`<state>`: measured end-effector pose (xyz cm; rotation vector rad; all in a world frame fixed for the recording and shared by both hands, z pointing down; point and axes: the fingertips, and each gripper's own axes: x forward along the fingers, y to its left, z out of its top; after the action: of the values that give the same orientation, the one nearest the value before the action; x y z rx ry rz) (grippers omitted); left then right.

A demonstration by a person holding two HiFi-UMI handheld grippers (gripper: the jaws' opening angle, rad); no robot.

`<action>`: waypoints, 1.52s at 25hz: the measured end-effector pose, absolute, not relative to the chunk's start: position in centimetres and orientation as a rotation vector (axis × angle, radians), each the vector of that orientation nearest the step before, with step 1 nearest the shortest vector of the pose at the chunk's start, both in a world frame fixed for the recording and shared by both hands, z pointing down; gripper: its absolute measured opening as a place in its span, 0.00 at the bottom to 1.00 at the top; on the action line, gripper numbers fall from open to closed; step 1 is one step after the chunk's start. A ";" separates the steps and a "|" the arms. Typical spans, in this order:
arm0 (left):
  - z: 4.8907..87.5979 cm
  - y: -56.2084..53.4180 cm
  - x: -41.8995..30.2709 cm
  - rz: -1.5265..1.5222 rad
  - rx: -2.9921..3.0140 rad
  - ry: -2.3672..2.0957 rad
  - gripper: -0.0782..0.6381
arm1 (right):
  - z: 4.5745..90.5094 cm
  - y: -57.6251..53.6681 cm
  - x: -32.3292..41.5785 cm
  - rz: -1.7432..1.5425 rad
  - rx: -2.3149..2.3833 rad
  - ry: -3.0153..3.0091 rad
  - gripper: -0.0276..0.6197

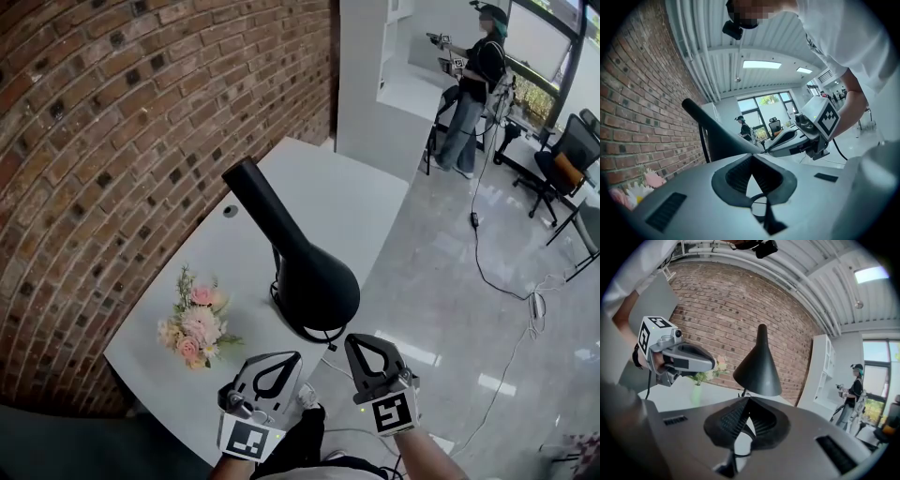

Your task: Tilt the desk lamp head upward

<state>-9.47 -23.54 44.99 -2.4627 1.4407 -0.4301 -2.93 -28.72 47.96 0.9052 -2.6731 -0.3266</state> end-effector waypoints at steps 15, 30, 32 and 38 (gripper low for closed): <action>46.5 -25.7 -10.0 -0.416 -2.514 1.456 0.12 | 49.7 -32.8 -5.6 -0.374 0.943 -2.700 0.07; 46.6 -25.8 -10.9 -0.435 -2.511 1.465 0.12 | 49.6 -34.0 -6.6 -0.307 1.001 -2.724 0.07; 46.5 -25.8 -11.0 -0.431 -2.506 1.465 0.12 | 49.4 -33.9 -6.2 -0.306 1.021 -2.722 0.07; 46.3 -25.3 -11.0 -0.428 -2.501 1.469 0.12 | 49.2 -33.5 -5.4 -0.297 1.061 -2.706 0.07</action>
<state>-10.96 -25.29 46.30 -2.5008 1.4694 -0.4283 -5.40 -33.54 49.23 1.0609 -2.7059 -0.2967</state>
